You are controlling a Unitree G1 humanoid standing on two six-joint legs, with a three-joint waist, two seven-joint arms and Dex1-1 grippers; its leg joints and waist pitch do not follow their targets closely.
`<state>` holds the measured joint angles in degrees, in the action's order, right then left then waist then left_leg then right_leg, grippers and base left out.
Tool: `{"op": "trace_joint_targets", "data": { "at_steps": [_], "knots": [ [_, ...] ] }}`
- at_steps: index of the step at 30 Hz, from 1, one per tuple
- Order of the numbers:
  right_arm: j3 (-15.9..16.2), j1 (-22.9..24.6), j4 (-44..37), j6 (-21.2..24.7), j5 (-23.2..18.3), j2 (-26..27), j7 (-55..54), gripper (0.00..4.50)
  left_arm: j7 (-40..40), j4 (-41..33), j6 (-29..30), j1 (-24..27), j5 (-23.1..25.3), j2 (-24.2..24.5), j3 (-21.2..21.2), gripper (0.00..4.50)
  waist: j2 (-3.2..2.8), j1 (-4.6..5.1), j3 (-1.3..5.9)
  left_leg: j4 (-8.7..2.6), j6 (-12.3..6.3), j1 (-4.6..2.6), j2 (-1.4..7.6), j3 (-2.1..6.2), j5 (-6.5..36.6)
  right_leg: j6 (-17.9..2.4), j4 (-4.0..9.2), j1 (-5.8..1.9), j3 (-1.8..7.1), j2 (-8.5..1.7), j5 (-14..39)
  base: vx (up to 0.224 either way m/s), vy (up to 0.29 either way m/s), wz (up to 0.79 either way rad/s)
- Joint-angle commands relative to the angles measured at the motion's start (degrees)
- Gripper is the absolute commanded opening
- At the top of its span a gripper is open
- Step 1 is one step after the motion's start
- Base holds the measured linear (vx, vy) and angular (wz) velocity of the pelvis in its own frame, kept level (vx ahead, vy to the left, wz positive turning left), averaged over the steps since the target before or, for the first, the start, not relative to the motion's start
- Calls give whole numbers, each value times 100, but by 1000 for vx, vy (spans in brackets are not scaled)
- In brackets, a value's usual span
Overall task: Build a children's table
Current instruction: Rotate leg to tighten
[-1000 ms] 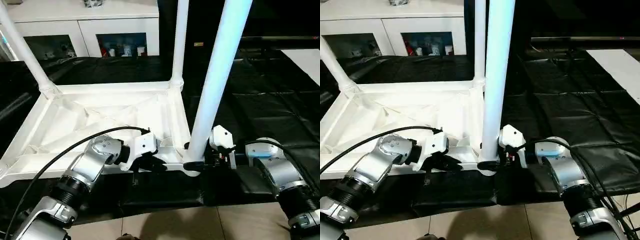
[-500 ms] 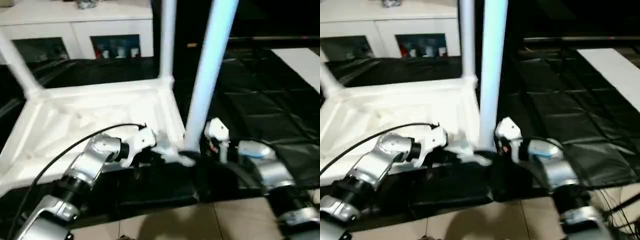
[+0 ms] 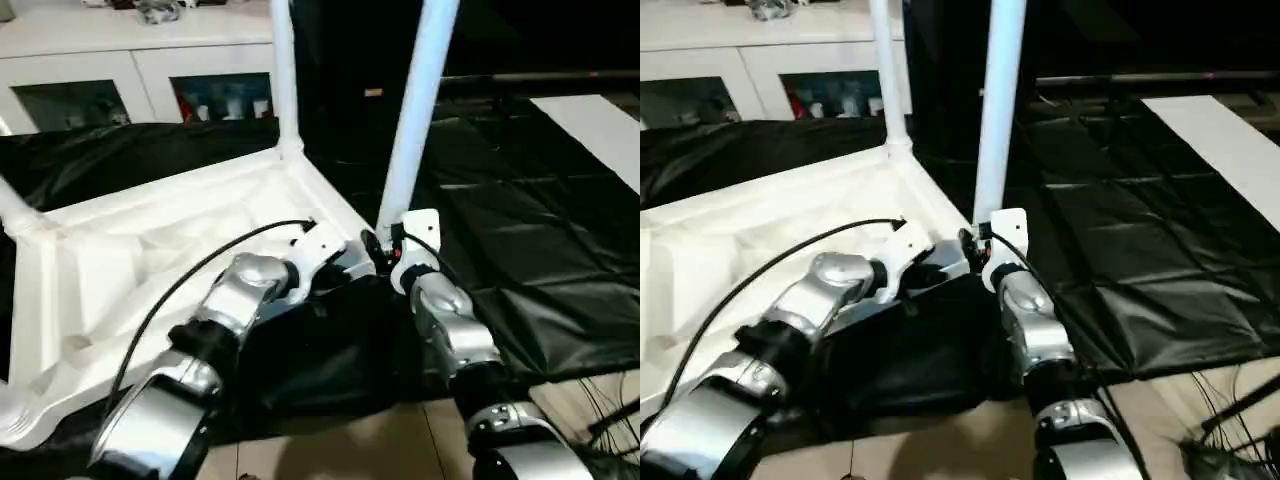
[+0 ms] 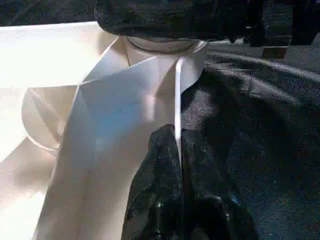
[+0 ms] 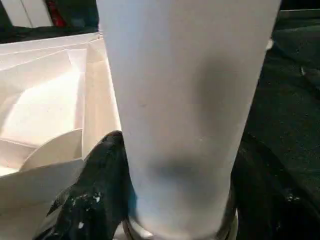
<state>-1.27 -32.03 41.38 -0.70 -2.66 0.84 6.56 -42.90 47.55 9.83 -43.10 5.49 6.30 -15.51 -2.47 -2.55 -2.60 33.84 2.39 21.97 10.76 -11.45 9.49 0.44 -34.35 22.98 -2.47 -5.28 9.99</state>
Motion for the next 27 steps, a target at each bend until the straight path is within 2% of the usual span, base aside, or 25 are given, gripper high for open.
{"op": "trace_joint_targets", "data": {
  "at_steps": [1,3,5,8,9,10,11,13,15,16,17,19,20,21,22,23,27],
  "knots": [
    [219,-68,180,102,-145,417,224,259,93,138,-208,-13,33,-235,-90,0,35,-25,344,-467,-31,-117,171,138,1959,-1134,482,-189,157,-275,1683,0,0,0],
    [154,-56,160,82,-201,466,348,259,7,187,-305,-17,78,-218,-115,0,34,-28,342,-469,-38,-120,174,141,2002,-1114,499,-185,159,-284,1784,0,0,0],
    [143,-18,49,-32,-311,487,529,314,-76,192,-377,6,96,-172,-149,0,37,-38,342,-475,-28,-125,180,143,2021,-1102,499,-180,160,-284,1813,0,0,0],
    [244,30,-127,-180,-287,406,696,337,-214,151,-468,63,91,-95,-183,0,46,-46,339,-480,-68,-105,183,146,2015,-1082,501,-188,164,-292,1804,0,0,0],
    [248,37,-150,-176,-283,388,712,346,-235,131,-473,76,88,-83,-187,0,74,-57,346,-479,-85,-100,182,144,1951,-1085,491,-197,159,-296,1811,0,0,0],
    [256,51,-199,-166,-276,349,746,356,-280,90,-483,104,82,-57,-195,0,64,-53,342,-479,-98,-99,185,142,1904,-1098,493,-192,162,-294,1787,0,0,0],
    [255,108,-386,-93,-299,201,943,366,-433,-62,-502,205,70,47,-222,0,115,-46,333,-484,-128,-85,185,137,1887,-1097,498,-204,159,-290,1806,0,0,0],
    [367,195,-621,27,-301,-85,1466,378,-635,-250,-540,341,72,192,-240,0,83,-58,338,-481,-181,-80,197,139,1817,-1081,490,-205,165,-301,1800,0,0,0],
    [568,279,-799,12,-217,-429,2038,378,-812,-396,-569,452,45,309,-236,0,93,-65,339,-466,-217,-86,200,125,1757,-1101,488,-198,168,-289,1719,0,0,0],
    [743,355,-936,-44,-154,-782,2572,378,-1069,-569,-602,578,-44,423,-238,0,67,-87,347,-459,-223,-89,207,130,1706,-1134,475,-212,166,-299,1661,0,0,0],
    [833,396,-1006,-77,-123,-979,2861,378,-1230,-671,-622,652,-103,488,-241,0,76,-98,352,-455,-269,-59,214,127,1596,-1165,450,-232,166,-290,1468,0,0,0],
    [996,470,-1102,-186,-87,-1342,3403,378,-1606,-872,-743,803,-231,623,-266,0,72,-118,356,-434,-317,-68,217,113,1525,-1256,424,-218,168,-281,1248,0,0,0],
    [1131,542,-1197,-275,-58,-1627,3873,378,-1893,-1043,-727,922,-320,747,-300,0,78,-143,365,-426,-344,-66,225,114,1473,-1309,405,-240,163,-289,1131,0,0,0],
    [1131,542,-1197,-275,-58,-1627,3873,378,-1893,-1043,-727,922,-320,747,-300,0,75,-144,365,-421,-365,-76,227,104,1455,-1347,403,-228,165,-278,1074,0,0,0],
    [1193,603,-1307,-291,-123,-1781,4222,378,-2039,-1122,-746,972,-338,829,-338,0,26,-165,363,-419,-387,-84,233,103,1471,-1399,396,-225,164,-276,1031,0,0,0],
    [1234,679,-1473,-220,-230,-1948,4633,378,-2221,-1263,-697,1042,-370,935,-386,0,61,-180,355,-422,-403,-82,238,92,1509,-1402,395,-232,162,-268,1052,0,0,0],
    [1273,785,-1789,-9,-547,-2256,5367,378,-2756,-1752,-538,1254,-528,1181,-495,0,57,-249,347,-440,-386,-96,268,100,1560,-1393,392,-227,166,-282,1231,0,0,0]
  ]
}}
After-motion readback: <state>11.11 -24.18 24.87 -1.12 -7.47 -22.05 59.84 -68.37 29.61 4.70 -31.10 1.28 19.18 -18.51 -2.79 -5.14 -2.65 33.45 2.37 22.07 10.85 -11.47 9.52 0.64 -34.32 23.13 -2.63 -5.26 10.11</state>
